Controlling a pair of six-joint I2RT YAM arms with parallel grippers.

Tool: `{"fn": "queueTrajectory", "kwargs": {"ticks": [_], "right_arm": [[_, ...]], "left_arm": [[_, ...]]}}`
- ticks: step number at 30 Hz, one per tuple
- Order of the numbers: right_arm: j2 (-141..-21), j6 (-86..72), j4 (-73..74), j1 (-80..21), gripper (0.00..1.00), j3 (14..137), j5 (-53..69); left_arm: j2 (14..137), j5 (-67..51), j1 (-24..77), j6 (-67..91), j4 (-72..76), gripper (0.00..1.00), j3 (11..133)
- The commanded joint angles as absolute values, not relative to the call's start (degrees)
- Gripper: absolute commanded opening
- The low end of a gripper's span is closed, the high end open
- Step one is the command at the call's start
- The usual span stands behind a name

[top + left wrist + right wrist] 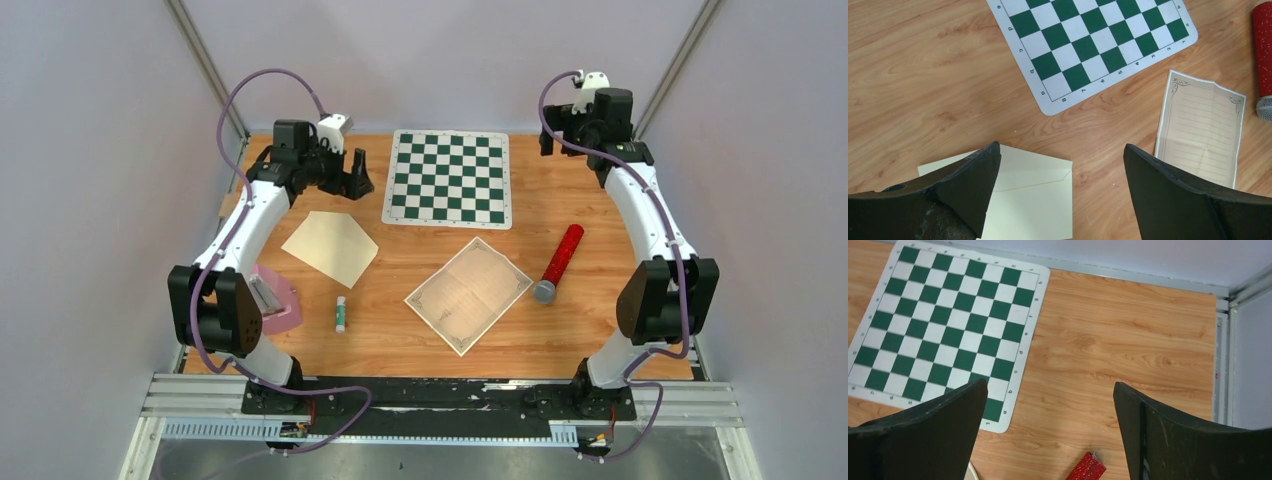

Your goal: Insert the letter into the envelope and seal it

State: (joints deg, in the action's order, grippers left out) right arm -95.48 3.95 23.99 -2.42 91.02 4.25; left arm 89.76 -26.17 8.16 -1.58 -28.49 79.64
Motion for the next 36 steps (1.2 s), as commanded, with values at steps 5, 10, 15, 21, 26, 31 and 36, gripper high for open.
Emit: {"fn": "queueTrajectory", "kwargs": {"ticks": [5,10,15,21,26,31,36], "right_arm": [[-99.92,16.09,38.17,-3.6,1.0,95.55,30.66],[-104.47,16.62,42.25,-7.08,0.98,95.0,37.34],[-106.26,18.09,42.21,-11.37,0.74,92.36,46.04],[-108.21,20.79,42.06,-17.08,0.45,87.61,47.58],[-108.02,19.89,41.94,-18.55,0.14,83.62,48.04],[-106.05,17.28,41.4,-19.1,0.0,76.77,48.91],[-104.61,7.96,38.79,-20.77,0.0,69.58,50.71]], "left_arm": [[88.59,-29.76,8.79,-0.31,-28.07,1.0,76.77],[86.77,-30.27,10.0,-0.33,-27.07,1.0,72.59],[86.73,-30.89,10.57,-0.28,-23.43,1.0,68.45],[95.34,-34.96,14.22,-1.41,-25.02,0.99,71.23],[98.95,-38.96,17.93,-4.89,-27.71,0.99,72.91],[100.11,-43.85,18.54,-5.02,-27.68,0.99,71.03],[101.27,-50.81,18.61,4.9,-19.59,0.98,67.09]]}}
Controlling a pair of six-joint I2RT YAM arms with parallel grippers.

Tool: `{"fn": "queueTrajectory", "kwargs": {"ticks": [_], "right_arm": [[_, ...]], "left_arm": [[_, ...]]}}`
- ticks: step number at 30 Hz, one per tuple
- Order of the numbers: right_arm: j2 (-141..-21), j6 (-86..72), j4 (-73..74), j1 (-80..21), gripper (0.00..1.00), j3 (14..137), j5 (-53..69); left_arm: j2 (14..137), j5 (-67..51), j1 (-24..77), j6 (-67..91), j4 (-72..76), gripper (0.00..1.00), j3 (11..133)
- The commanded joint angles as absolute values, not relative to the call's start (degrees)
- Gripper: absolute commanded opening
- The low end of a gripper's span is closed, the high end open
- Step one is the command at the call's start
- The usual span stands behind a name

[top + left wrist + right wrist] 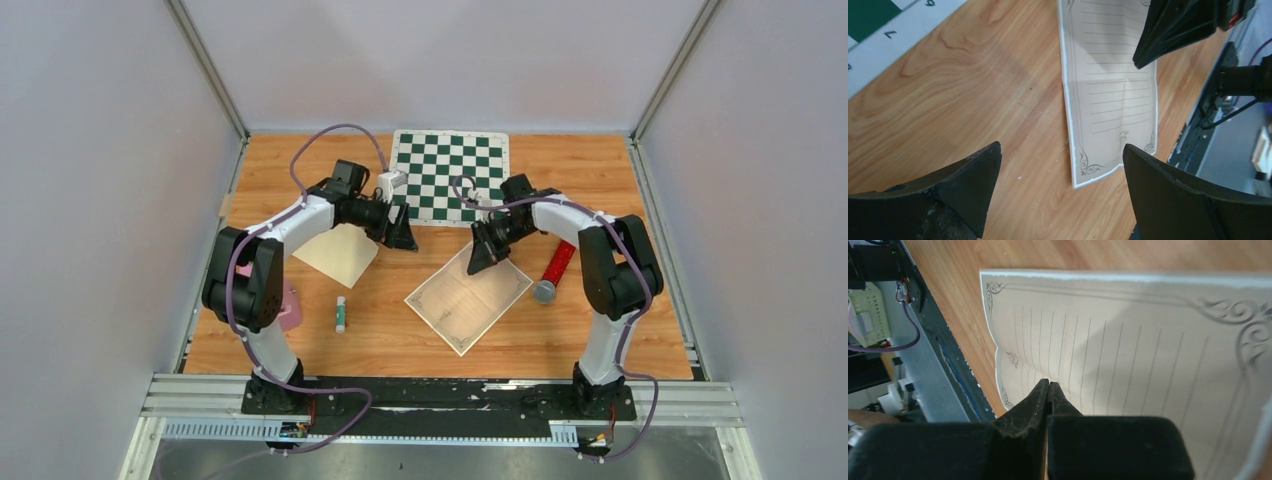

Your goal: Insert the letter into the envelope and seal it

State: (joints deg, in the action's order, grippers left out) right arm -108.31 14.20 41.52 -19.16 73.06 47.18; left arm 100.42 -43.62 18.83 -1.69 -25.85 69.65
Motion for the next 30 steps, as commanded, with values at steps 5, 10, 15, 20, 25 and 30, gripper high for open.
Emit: {"fn": "queueTrajectory", "kwargs": {"ticks": [5,10,15,20,25,30], "right_arm": [[-102.88,5.2,38.69,-22.25,0.0,66.15,49.74],[-102.03,3.99,38.81,-22.37,0.0,64.6,48.56],[-104.51,-1.39,37.46,-22.5,0.0,64.07,42.48],[-107.03,-6.39,35.6,-22.52,0.0,64.83,37.26],[-108.22,-8.75,34.82,-22.51,0.0,64.58,34.21],[-109.13,-9.67,34.55,-22.5,0.0,64.4,32.94]], "left_arm": [[104.25,-50.98,18.63,8.65,-19.52,0.97,66.18],[106.78,-52.36,18.71,10.55,-18.97,0.94,64.7],[106.3,-52.24,18.82,10.87,-19.34,0.94,63.03],[106.18,-51.79,20.14,10.78,-20.15,0.96,60.91],[107.28,-50.43,21.72,11.21,-20.62,0.99,59.92],[110.62,-51.32,21.88,10.92,-22.03,1.0,60.81]]}}
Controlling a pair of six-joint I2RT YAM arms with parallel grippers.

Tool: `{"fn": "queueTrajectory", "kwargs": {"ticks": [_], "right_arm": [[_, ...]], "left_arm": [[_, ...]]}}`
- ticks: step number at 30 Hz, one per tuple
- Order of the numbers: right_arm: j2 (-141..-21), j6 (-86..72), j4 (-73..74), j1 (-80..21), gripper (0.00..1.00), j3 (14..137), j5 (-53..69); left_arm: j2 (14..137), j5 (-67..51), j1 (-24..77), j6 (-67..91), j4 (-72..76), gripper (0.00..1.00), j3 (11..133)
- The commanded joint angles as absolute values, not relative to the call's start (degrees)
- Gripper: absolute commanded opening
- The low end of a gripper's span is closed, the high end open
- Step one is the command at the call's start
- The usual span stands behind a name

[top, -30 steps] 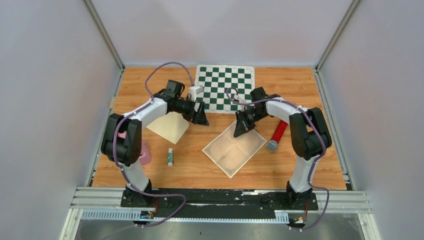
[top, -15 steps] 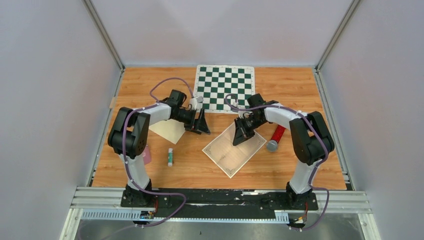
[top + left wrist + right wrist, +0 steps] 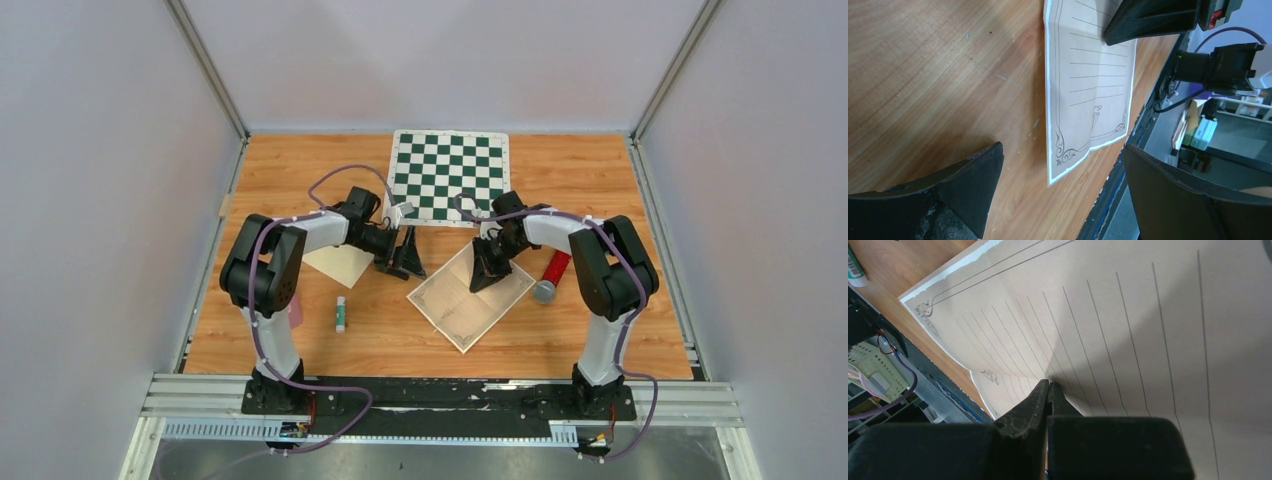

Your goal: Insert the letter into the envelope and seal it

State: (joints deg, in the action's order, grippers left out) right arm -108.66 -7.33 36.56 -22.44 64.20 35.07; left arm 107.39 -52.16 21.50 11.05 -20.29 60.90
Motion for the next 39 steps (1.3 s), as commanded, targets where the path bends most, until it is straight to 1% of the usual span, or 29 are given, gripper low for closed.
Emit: {"fn": "queueTrajectory", "kwargs": {"ticks": [1,8,9,11,12,13,14,15,17,18,19,20,22,23,24,25,27,30,31,32,33,34,35,36,37,39], "right_arm": [[-109.31,-9.81,34.51,-22.52,0.0,64.5,32.76],[-110.59,-10.59,34.38,-22.57,0.0,65.01,32.15],[-110.94,-10.71,34.37,-22.53,0.0,65.01,32.06],[-111.12,-10.87,34.37,-22.5,0.0,65.04,31.98],[-111.04,-10.9,34.37,-22.5,0.0,65.16,32.01],[-111.07,-10.9,34.37,-22.51,0.0,65.27,32.09],[-111.17,-10.9,34.37,-22.55,0.0,65.42,32.2],[-111.19,-10.9,34.37,-22.51,0.0,65.59,32.32],[-111.31,-10.83,34.38,-22.5,0.0,65.96,32.58],[-111.36,-10.74,34.42,-22.5,0.0,66.19,32.76],[-111.42,-10.65,34.37,-22.5,0.0,66.47,32.86],[-111.44,-10.56,34.37,-22.55,0.0,66.67,32.95],[-111.36,-10.28,34.41,-22.56,0.0,67.0,32.8],[-111.25,-9.94,34.56,-22.58,0.0,67.22,32.79],[-110.94,-9.14,35.27,-22.63,0.0,67.73,32.95],[-110.47,-7.75,36.76,-22.74,0.0,68.86,33.34],[-108.44,-2.77,40.35,-23.04,0.0,72.35,34.32],[-101.18,4.66,41.91,-21.38,0.0,77.58,35.96],[-98.76,5.2,41.09,-19.09,0.03,79.01,37.34],[-97.13,4.78,40.06,-17.21,0.12,80.33,38.44],[-96.29,3.81,39.34,-15.42,0.29,82.24,38.32],[-96.29,2.42,39.05,-13.58,0.43,83.58,37.82],[-97.31,1.51,39.26,-11.77,0.53,85.07,38.7],[-99.18,1.53,40.74,-10.11,0.6,86.96,40.96],[-101.58,2.56,43.83,-8.78,0.64,89.49,44.8],[-106.84,6.45,49.97,-6.68,0.66,95.79,50.19]], "left_arm": [[111.41,-51.5,21.99,10.84,-22.18,1.0,60.9],[114.34,-51.27,23.43,9.95,-23.15,1.0,62.56],[114.74,-51.78,23.62,9.43,-23.54,0.99,62.88],[115.99,-53.73,24.28,8.36,-24.41,0.94,64.14],[116.93,-55.55,24.7,7.96,-24.73,0.87,65.06],[117.35,-56.98,24.92,6.91,-25.72,0.84,65.92],[118.04,-57.32,25.59,6.44,-26.22,0.78,66.36],[118.35,-57.53,25.93,5.59,-27.1,0.75,66.75],[119.21,-58.19,26.8,4.81,-28.03,0.61,68.15],[119.85,-58.36,27.22,4.34,-28.38,0.58,68.48],[120.17,-58.54,27.37,4.11,-29.2,0.51,69.17],[120.81,-58.58,27.52,3.71,-29.59,0.48,69.52],[121.84,-58.56,27.59,3.24,-30.81,0.37,70.63],[122.14,-58.23,27.6,3.12,-31.57,0.25,71.36],[122.6,-57.73,27.6,3.0,-32.39,0.18,71.76],[122.72,-56.42,27.55,2.99,-32.85,0.08,72.63],[121.64,-54.13,27.34,2.16,-34.55,0.0,73.81],[117.97,-52.12,26.55,0.49,-34.61,0.0,73.81],[115.76,-51.31,26.28,-0.63,-34.62,0.0,73.47],[114.66,-50.92,26.24,-4.05,-35.44,0.0,73.43],[112.73,-49.8,26.2,-8.7,-36.18,0.0,73.54],[111.78,-49.11,26.2,-11.21,-38.0,0.0,73.95],[110.23,-47.02,26.13,-16.47,-39.0,0.0,74.33],[109.7,-44.65,26.16,-19.31,-41.72,0.0,75.43],[108.9,-43.59,26.21,-25.26,-43.14,0.0,76.17],[108.34,-40.41,26.19,-32.93,-47.42,0.0,78.46]]}}
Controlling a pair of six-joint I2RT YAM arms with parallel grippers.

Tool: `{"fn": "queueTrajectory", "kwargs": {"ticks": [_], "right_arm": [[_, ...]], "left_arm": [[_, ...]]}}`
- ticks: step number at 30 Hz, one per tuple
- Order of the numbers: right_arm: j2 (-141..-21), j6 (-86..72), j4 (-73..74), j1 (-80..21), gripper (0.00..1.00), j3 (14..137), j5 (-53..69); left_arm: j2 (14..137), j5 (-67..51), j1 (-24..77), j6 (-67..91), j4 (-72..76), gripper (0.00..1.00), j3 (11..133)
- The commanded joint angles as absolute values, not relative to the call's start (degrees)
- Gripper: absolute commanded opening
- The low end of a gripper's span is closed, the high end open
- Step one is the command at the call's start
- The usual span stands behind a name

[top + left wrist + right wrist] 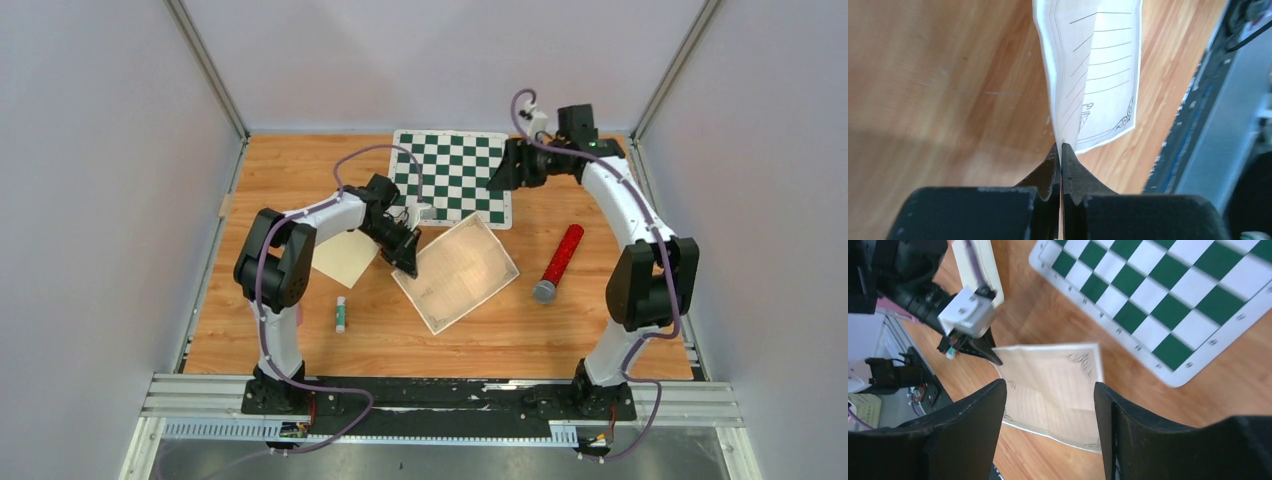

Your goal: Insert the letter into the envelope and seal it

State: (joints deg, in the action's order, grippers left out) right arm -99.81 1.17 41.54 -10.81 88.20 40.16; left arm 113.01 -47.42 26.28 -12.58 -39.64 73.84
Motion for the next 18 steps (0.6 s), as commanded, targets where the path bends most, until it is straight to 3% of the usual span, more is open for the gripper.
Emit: {"fn": "queueTrajectory", "kwargs": {"ticks": [1,4,12,18], "right_arm": [[-108.4,8.33,50.96,-5.92,0.65,96.61,51.6],[-108.9,14.87,48.46,-5.39,0.64,95.73,52.27],[-110.01,25.66,48.26,-5.39,0.76,98.15,60.3],[-110.27,27.99,49.01,-5.74,0.77,95.77,64.06]], "left_arm": [[108.22,-38.36,26.15,-34.88,-49.01,0.0,79.73],[108.57,-35.26,25.44,-38.68,-49.53,0.0,82.17],[110.37,-34.73,23.25,-36.87,-47.0,0.0,88.36],[112.8,-34.83,22.53,-34.34,-46.41,0.0,90.65]]}}
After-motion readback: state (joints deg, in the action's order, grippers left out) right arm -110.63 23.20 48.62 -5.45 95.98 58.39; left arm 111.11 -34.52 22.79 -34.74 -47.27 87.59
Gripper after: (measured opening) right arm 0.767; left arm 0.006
